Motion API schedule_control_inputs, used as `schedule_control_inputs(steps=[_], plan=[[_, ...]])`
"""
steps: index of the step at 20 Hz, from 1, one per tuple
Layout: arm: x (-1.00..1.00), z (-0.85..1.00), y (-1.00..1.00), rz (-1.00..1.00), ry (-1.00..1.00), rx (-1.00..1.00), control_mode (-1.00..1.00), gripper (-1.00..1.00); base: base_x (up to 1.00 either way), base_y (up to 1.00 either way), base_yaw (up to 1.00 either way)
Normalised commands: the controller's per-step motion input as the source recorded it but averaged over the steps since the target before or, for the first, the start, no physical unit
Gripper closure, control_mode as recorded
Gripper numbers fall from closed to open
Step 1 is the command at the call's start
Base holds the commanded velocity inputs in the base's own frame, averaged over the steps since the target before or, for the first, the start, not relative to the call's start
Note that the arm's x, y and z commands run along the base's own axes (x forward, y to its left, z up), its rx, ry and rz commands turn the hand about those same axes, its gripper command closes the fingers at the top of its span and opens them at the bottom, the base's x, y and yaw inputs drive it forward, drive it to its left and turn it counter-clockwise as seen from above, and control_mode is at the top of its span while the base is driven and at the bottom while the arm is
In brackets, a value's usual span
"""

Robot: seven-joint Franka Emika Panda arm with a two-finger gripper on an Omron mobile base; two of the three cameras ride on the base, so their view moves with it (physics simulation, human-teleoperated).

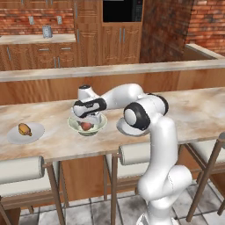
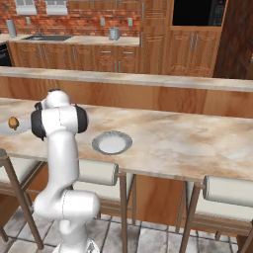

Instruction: Pick the chicken drumstick and onion from their plates and place them in the bowl. Then put the bowl in the fridge.

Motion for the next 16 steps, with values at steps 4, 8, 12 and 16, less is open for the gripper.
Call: schedule_control_inputs(steps=[4,8,12,16], plan=[[0.12,-0.04,0.07,0.0,0.15,0.0,-1.0,1.0,0.0,0.0,0.0],[0.11,-0.01,0.05,0.0,0.13,0.0,-1.0,-1.0,0.0,0.0,0.0],[-0.04,0.08,0.0,0.0,0.03,0.0,-1.0,-1.0,0.0,0.0,0.0],[-0.22,0.21,-0.04,0.0,0.0,0.0,-1.0,-1.0,0.0,0.0,0.0]])
